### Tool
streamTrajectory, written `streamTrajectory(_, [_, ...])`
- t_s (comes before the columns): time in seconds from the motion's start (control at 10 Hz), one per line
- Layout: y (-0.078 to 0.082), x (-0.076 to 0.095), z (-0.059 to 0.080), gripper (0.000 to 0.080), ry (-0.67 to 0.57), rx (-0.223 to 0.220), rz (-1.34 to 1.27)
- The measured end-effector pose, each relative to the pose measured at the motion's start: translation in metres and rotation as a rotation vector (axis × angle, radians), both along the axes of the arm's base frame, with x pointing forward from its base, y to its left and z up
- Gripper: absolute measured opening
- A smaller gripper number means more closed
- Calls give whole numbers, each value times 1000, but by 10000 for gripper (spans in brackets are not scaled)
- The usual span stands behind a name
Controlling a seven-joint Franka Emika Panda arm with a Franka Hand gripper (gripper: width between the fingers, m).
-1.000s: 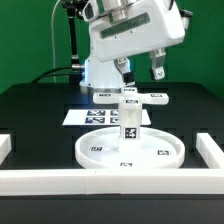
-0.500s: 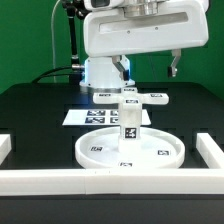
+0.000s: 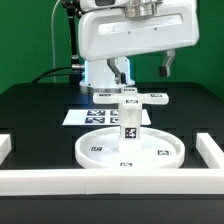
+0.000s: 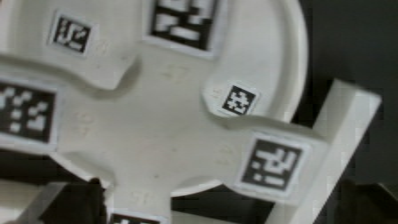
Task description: Assemble round table
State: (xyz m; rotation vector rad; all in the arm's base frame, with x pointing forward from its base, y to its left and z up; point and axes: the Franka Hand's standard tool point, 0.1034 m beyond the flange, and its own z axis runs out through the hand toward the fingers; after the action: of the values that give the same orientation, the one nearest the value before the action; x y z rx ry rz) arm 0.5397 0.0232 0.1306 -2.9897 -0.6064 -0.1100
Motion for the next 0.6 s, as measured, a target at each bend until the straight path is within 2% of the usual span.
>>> streamTrajectory(0.3, [-5,6,-4,649,-16,-59,286])
streamTrajectory(0.6, [-11,5,-11,649,-7,-64,339])
